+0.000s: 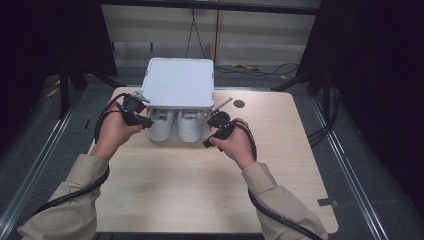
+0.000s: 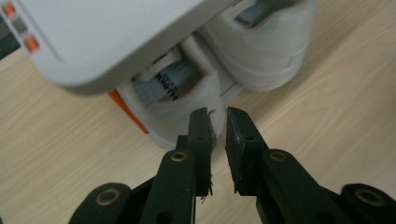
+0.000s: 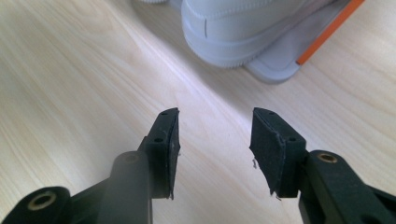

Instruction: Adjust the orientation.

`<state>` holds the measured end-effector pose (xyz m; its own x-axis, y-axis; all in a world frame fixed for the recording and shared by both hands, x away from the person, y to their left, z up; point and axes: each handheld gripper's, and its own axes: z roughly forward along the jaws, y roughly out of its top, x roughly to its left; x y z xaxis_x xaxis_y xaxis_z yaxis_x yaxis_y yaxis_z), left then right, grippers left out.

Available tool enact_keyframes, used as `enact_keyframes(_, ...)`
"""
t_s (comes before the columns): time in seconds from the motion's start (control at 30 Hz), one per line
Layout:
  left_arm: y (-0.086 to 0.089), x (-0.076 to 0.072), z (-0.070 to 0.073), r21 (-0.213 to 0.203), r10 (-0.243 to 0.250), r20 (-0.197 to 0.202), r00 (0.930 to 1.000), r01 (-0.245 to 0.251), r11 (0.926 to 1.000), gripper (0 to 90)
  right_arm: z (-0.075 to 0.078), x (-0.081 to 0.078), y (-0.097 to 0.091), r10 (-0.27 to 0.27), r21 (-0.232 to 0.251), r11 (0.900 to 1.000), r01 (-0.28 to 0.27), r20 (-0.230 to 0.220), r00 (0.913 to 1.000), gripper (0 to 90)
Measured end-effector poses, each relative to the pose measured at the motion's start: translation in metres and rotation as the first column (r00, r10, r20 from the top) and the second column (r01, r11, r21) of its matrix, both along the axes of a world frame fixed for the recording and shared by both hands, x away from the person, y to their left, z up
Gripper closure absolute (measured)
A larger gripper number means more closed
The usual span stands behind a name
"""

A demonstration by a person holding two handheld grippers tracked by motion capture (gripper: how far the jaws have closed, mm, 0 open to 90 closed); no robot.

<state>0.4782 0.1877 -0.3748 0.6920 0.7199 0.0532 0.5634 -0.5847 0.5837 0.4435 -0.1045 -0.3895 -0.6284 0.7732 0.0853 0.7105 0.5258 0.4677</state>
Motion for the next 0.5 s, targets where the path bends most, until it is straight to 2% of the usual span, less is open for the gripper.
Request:
enact_keyframes(0.1, 0.009, 0.004, -0.018, 0.03, 0.044, 0.012, 0.999, -0.044, 0.9986, 82.6, -0.005, -0.001, -0.008, -0.015, 0.003, 0.9999, 0.015, -0.006, 0.9999, 51.5)
enact_keyframes(0.17, 0.012, 0.007, -0.03, 0.008, 0.067, 0.0, 0.9978, -0.067, 0.9977, 83.7, -0.008, -0.001, -0.013, -0.024, 0.006, 0.9997, 0.024, -0.012, 0.9996, 51.0)
enact_keyframes(0.23, 0.012, 0.01, -0.04, 0.024, 0.082, 0.0, 0.9967, -0.082, 0.9964, 85.1, -0.01, 0.0, -0.018, -0.035, 0.001, 0.9994, 0.035, -0.014, 0.9993, 51.0)
enact_keyframes(0.27, 0.011, 0.012, -0.046, 0.005, 0.098, -0.012, 0.9951, -0.098, 0.9952, 85.7, -0.01, 0.0, -0.018, -0.039, 0.001, 0.9993, 0.039, -0.015, 0.9991, 50.8)
enact_keyframes(0.3, 0.012, 0.014, -0.049, 0.016, 0.098, -0.017, 0.995, -0.098, 0.995, 86.8, -0.011, 0.0, -0.02, -0.04, 0.007, 0.9992, 0.04, -0.015, 0.9991, 50.7)
enact_keyframes(0.33, 0.011, 0.016, -0.051, 0.019, 0.105, -0.005, 0.9944, -0.105, 0.9943, 87.2, -0.011, -0.001, -0.021, -0.04, 0.007, 0.9992, 0.04, -0.011, 0.9991, 50.7)
enact_keyframes(0.37, 0.009, 0.017, -0.053, 0.003, 0.119, -0.002, 0.9929, -0.119, 0.9929, 88.3, -0.012, -0.001, -0.022, -0.037, 0.01, 0.9993, 0.037, -0.011, 0.9992, 50.7)
enact_keyframes(0.43, 0.009, 0.019, -0.054, 0.028, 0.123, 0.003, 0.9924, -0.123, 0.992, 88.7, -0.014, -0.002, -0.024, -0.04, 0.012, 0.9991, 0.04, -0.013, 0.9991, 50.6)
enact_keyframes(0.5, 0.01, 0.021, -0.055, 0.01, 0.15, 0.007, 0.9886, -0.15, 0.9886, 89.3, -0.016, -0.001, -0.026, -0.04, 0.013, 0.9991, 0.04, -0.019, 0.999, 50.6)
